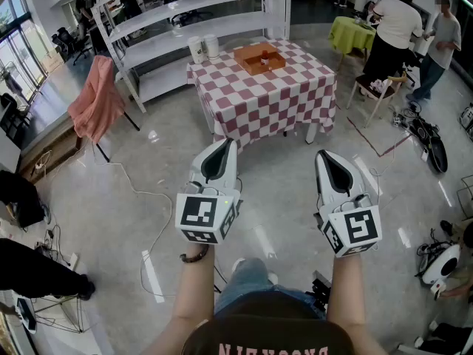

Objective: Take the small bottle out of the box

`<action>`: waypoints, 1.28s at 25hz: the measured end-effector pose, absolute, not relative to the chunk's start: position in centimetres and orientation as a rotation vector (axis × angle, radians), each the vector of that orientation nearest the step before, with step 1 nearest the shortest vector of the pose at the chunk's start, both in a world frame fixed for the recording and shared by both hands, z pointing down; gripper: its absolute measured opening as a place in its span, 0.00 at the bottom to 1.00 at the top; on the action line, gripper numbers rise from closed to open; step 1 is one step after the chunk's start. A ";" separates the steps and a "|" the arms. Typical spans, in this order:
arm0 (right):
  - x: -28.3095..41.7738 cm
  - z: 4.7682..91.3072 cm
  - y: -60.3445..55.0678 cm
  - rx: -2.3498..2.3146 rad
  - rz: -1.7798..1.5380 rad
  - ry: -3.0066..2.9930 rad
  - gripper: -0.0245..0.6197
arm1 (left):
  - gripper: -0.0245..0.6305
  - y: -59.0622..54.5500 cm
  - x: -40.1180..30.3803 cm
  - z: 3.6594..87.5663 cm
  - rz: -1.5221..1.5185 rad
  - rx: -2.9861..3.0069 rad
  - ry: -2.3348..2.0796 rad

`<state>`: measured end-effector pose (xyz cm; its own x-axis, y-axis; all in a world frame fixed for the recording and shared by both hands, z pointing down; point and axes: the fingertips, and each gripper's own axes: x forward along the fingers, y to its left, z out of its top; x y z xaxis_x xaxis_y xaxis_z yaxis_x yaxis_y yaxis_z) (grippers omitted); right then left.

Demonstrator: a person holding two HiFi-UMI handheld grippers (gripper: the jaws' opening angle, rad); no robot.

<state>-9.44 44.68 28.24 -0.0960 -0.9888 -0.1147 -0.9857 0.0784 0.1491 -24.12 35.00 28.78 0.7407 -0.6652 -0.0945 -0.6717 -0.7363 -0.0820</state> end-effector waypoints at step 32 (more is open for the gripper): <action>5.4 29.0 11.4 2.120 -0.226 -2.251 0.04 | 0.03 2.3 -10.0 29.6 0.100 -2.851 1.102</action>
